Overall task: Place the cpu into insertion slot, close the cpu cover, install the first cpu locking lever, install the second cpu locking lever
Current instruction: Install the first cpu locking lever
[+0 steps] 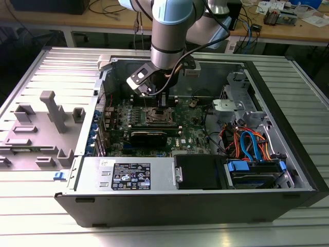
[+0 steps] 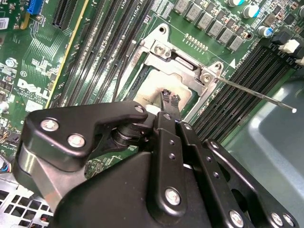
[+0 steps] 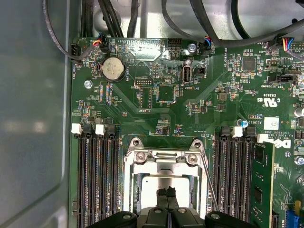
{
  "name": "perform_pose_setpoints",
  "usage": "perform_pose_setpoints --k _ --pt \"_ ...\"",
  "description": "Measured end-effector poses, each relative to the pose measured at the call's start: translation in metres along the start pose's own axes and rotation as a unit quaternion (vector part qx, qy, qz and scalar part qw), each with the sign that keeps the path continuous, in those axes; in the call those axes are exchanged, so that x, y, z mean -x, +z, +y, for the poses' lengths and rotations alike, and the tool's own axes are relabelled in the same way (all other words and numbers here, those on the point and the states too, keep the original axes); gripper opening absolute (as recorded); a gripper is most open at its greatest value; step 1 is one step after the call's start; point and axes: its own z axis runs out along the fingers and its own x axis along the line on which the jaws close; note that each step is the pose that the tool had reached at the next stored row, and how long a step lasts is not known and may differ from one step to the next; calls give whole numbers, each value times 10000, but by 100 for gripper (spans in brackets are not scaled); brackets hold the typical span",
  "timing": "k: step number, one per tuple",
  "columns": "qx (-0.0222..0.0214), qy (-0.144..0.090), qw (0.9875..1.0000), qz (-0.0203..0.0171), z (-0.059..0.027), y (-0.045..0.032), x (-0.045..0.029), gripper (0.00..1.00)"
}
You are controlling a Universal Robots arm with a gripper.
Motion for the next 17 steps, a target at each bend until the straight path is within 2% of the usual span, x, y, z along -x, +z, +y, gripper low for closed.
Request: perform_pose_setpoints --k 3,10,17 --pt "0 0 10000 1 1 0 0 11" --pt "0 0 10000 0 -5 -156 -1 11" --pt "0 0 10000 1 -6 -186 -2 11"
